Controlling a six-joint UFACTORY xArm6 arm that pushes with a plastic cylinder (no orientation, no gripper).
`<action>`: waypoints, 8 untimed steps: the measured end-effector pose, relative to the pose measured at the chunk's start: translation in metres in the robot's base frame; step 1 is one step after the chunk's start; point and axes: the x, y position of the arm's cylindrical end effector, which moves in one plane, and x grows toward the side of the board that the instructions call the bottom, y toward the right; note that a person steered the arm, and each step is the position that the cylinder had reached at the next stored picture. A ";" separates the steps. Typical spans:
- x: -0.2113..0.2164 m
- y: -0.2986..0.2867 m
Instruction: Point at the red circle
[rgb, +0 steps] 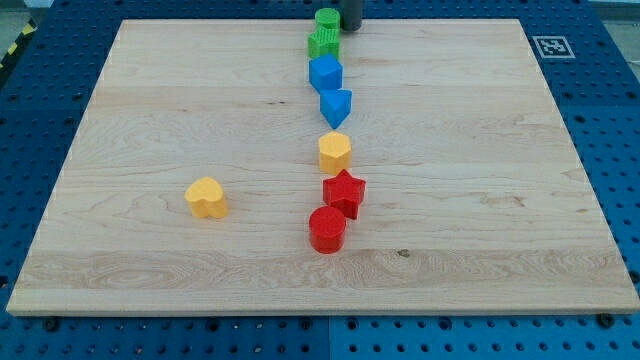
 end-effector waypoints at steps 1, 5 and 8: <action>0.000 -0.005; 0.092 0.023; 0.349 0.026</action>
